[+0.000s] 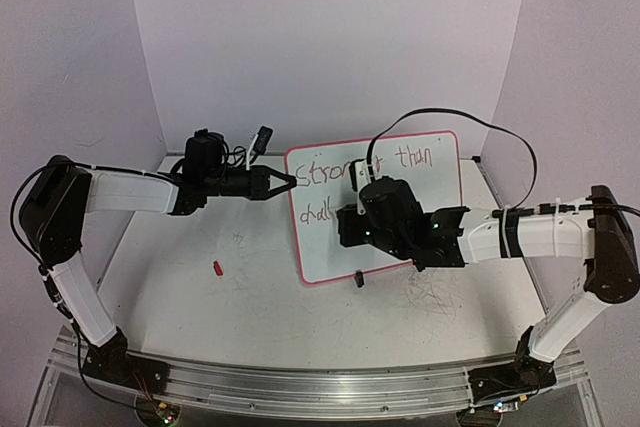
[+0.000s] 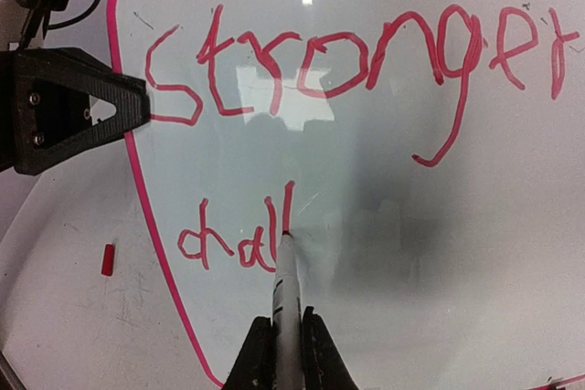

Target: Write a sentence on the whiteboard

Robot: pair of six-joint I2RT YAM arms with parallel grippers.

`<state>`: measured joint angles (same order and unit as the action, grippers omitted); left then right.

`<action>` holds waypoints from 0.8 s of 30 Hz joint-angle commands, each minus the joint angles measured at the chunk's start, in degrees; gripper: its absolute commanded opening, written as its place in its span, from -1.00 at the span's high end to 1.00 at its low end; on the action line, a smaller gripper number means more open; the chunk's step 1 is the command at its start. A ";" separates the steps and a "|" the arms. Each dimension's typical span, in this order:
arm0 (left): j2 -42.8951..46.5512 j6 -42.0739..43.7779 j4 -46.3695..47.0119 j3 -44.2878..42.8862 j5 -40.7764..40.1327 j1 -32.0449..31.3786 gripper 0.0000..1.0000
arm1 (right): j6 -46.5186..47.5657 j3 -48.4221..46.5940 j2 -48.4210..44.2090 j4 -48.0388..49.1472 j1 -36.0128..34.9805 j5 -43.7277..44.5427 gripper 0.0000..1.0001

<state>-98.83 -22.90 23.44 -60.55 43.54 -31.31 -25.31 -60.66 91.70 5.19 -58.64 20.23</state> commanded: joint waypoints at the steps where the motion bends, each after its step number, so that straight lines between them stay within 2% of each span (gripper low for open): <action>1: 1.25 0.31 -1.91 -0.26 0.93 -0.37 1.00 | -1.15 1.14 -1.24 -1.88 0.00 1.11 1.00; 16: 1.34 0.31 -1.91 -0.23 0.93 -0.41 1.00 | -2.28 2.63 -2.90 -3.33 -0.51 2.66 1.00; 20: 1.35 0.39 -1.91 -0.10 0.85 -0.42 1.00 | -1.38 2.70 -7.43 -2.77 -0.53 3.36 1.00; 24: 1.43 0.40 -1.91 -0.20 0.85 -0.42 1.00 | 3.44 5.42 -13.30 1.09 0.00 4.55 1.00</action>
<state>-98.83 -22.85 23.51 -60.55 43.77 -31.31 -26.18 -57.18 86.02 1.99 -59.28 21.75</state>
